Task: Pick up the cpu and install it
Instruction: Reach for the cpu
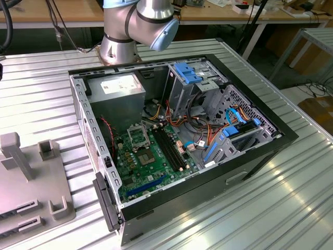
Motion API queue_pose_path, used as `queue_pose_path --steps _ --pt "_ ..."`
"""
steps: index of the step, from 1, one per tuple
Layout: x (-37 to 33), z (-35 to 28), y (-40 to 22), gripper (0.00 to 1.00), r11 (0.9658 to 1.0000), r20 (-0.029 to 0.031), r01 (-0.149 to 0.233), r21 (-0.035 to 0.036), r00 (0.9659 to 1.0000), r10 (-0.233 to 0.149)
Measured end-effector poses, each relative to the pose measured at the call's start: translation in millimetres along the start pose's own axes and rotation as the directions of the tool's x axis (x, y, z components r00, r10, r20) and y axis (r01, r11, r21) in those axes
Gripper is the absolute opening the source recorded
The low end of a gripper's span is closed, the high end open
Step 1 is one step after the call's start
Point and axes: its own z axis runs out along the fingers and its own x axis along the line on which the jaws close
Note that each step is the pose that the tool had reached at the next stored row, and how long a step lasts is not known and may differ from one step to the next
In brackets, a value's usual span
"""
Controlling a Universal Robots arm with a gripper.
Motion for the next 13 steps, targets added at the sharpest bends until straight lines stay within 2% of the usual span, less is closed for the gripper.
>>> queue_pose_path --steps 13 --pt "1.5 0.3 -0.1 0.11 1.0 0.0001 0.0 0.0 1.0 0.0"
